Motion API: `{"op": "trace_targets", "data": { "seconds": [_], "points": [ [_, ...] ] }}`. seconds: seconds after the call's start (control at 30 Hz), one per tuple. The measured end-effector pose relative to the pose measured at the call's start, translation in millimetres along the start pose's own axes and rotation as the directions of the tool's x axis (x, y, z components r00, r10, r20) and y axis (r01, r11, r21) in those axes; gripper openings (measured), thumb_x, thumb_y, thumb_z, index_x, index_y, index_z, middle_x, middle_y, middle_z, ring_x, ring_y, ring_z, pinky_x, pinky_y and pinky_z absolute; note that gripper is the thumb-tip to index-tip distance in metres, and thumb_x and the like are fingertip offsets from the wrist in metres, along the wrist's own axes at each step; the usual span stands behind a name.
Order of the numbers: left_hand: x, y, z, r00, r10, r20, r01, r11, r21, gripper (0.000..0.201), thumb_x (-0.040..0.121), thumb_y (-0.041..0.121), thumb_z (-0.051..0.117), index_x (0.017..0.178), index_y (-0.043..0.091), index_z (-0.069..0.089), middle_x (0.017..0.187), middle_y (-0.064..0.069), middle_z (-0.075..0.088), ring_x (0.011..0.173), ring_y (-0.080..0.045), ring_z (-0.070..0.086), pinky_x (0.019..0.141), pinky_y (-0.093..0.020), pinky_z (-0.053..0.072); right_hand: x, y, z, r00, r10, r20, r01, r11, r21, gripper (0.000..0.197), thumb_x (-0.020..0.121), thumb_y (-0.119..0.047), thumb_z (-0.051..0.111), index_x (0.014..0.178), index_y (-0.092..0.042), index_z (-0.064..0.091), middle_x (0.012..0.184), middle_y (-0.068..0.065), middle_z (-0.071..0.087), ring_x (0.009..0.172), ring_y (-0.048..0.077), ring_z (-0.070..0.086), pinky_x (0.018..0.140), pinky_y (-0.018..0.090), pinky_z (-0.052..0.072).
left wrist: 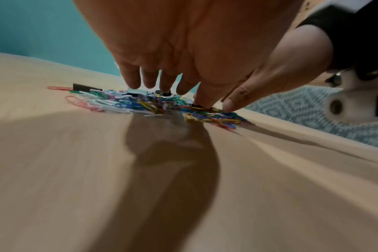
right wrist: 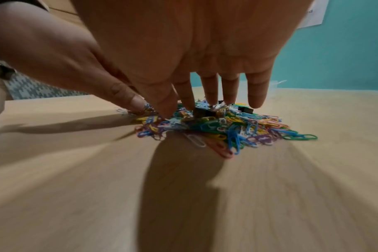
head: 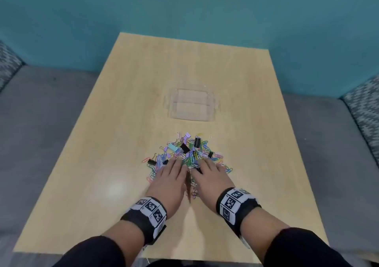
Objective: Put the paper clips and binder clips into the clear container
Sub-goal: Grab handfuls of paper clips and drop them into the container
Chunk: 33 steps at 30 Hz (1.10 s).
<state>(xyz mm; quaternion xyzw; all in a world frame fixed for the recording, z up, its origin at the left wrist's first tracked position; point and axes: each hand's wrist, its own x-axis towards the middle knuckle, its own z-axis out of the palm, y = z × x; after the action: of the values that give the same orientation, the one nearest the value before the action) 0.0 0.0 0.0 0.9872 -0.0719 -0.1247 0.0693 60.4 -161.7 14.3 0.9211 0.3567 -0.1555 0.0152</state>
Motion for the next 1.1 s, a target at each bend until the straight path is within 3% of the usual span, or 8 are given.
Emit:
{"op": "trace_targets", "data": {
  "seconds": [0.13, 0.23, 0.33, 0.5, 0.6, 0.77, 0.93, 1.1],
  "points": [
    [10.8, -14.3, 0.8, 0.996, -0.065, 0.059, 0.064, 0.998, 0.015, 0.066, 0.098, 0.046, 0.027, 0.150, 0.018, -0.004, 0.159, -0.006, -0.010, 0.145, -0.028, -0.010, 0.115, -0.046, 0.005, 10.2, -1.6, 1.4, 0.992, 0.097, 0.075, -0.101, 0.994, 0.052, 0.057, 0.090, -0.028, 0.046, 0.142, -0.024, 0.022, 0.156, 0.011, 0.013, 0.144, 0.035, 0.003, 0.108, 0.057, 0.024],
    [-0.4, -22.8, 11.4, 0.998, -0.036, 0.059, 0.036, 0.999, 0.008, 0.063, 0.094, 0.050, 0.035, 0.149, 0.027, 0.014, 0.159, -0.008, 0.005, 0.144, -0.035, 0.006, 0.112, -0.052, 0.019, 0.8, -8.6, 8.6, 0.975, 0.152, 0.165, -0.165, 0.983, 0.073, 0.063, 0.094, -0.042, 0.043, 0.146, -0.031, 0.008, 0.159, 0.007, -0.002, 0.144, 0.035, -0.010, 0.108, 0.060, 0.022],
    [-2.2, -27.4, 10.4, 1.000, 0.013, 0.008, -0.013, 1.000, 0.014, 0.058, 0.088, 0.045, 0.051, 0.140, 0.025, 0.037, 0.151, -0.012, 0.032, 0.138, -0.036, 0.029, 0.108, -0.053, 0.030, -2.1, -12.5, 2.7, 0.979, 0.154, 0.132, -0.164, 0.984, 0.065, 0.061, 0.093, -0.043, 0.043, 0.144, -0.027, 0.015, 0.156, 0.010, 0.008, 0.144, 0.035, -0.002, 0.105, 0.056, 0.031],
    [26.7, -24.3, 2.4, 1.000, -0.026, 0.014, 0.026, 0.999, -0.022, 0.061, 0.096, 0.046, 0.033, 0.149, 0.028, 0.010, 0.159, -0.006, -0.001, 0.145, -0.030, -0.003, 0.116, -0.048, 0.010, 21.0, -5.2, -5.9, 0.985, 0.145, 0.098, -0.152, 0.986, 0.069, 0.062, 0.095, -0.041, 0.041, 0.148, -0.027, 0.014, 0.159, 0.009, 0.002, 0.145, 0.034, -0.002, 0.107, 0.057, 0.026],
    [27.9, -25.4, 4.1, 0.998, -0.020, 0.058, 0.020, 1.000, -0.010, 0.060, 0.096, 0.048, 0.033, 0.148, 0.030, 0.009, 0.159, -0.006, -0.004, 0.145, -0.031, -0.005, 0.116, -0.050, 0.009, 20.0, 0.2, 0.8, 0.971, 0.165, 0.172, -0.182, 0.979, 0.090, 0.066, 0.094, -0.045, 0.041, 0.147, -0.032, 0.005, 0.159, 0.005, -0.005, 0.145, 0.034, -0.008, 0.106, 0.061, 0.026],
    [-9.2, -35.0, 0.3, 0.999, 0.026, -0.035, -0.029, 0.996, -0.086, 0.051, 0.086, 0.043, 0.043, 0.132, 0.020, 0.046, 0.146, -0.013, 0.038, 0.135, -0.037, 0.032, 0.103, -0.052, 0.038, -16.5, 16.3, -3.6, 0.993, 0.110, 0.051, -0.119, 0.966, 0.231, 0.062, 0.092, -0.039, 0.050, 0.145, -0.027, 0.021, 0.154, 0.009, 0.020, 0.142, 0.031, 0.015, 0.104, 0.048, 0.038],
    [-56.9, -48.7, 6.9, 0.952, -0.298, -0.070, 0.269, 0.923, -0.276, 0.055, 0.079, 0.037, 0.042, 0.127, 0.012, 0.051, 0.132, -0.017, 0.049, 0.114, -0.038, 0.047, 0.087, -0.048, 0.049, -59.8, 35.0, 10.8, 0.910, 0.406, 0.087, -0.414, 0.869, 0.272, 0.060, 0.086, -0.038, 0.053, 0.139, -0.019, 0.035, 0.137, 0.007, 0.040, 0.115, 0.031, 0.040, 0.091, 0.042, 0.046],
    [-60.3, -32.4, 12.3, 0.981, -0.183, -0.066, 0.163, 0.958, -0.235, 0.047, 0.078, 0.037, 0.044, 0.121, 0.019, 0.054, 0.131, -0.007, 0.051, 0.116, -0.032, 0.047, 0.086, -0.045, 0.050, -56.0, 12.8, 18.4, 0.947, 0.312, 0.073, -0.320, 0.917, 0.237, 0.061, 0.072, -0.036, 0.057, 0.130, -0.019, 0.046, 0.124, 0.005, 0.050, 0.101, 0.031, 0.047, 0.077, 0.042, 0.051]
  ]
}}
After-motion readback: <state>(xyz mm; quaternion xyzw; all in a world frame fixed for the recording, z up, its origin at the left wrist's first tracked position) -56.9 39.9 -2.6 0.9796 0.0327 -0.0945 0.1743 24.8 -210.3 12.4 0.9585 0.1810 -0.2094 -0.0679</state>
